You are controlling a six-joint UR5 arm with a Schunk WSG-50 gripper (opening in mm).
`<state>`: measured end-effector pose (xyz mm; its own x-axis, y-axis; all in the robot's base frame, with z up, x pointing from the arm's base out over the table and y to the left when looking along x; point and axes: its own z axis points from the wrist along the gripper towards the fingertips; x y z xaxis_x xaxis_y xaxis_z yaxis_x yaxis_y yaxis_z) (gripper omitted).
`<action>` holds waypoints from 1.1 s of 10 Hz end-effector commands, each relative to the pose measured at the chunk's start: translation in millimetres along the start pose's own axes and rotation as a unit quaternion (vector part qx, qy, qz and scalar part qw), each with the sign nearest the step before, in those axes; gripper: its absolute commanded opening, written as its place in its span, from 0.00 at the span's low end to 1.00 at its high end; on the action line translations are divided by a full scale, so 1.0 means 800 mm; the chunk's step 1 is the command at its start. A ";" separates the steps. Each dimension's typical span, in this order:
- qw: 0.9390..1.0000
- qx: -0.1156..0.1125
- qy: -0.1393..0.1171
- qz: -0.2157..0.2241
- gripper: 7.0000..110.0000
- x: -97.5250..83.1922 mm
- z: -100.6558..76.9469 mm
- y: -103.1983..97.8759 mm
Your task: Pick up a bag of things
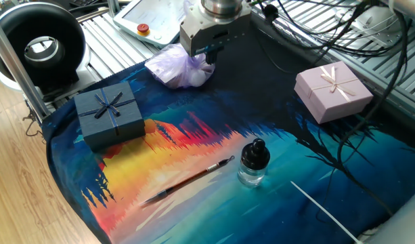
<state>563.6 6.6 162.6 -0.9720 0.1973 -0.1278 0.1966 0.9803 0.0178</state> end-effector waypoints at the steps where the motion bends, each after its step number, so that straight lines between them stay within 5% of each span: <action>1: 1.000 0.002 -0.017 0.010 0.00 0.010 0.023 0.007; 4: 1.000 0.009 -0.026 0.008 0.00 0.016 0.033 0.009; 9: 0.998 -0.014 -0.052 0.013 0.00 0.006 0.039 0.017; 11: 0.995 -0.061 -0.072 0.030 0.00 -0.007 0.036 0.041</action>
<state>567.3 23.0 131.8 -0.9472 0.2222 -0.2313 0.2144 0.9750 0.0586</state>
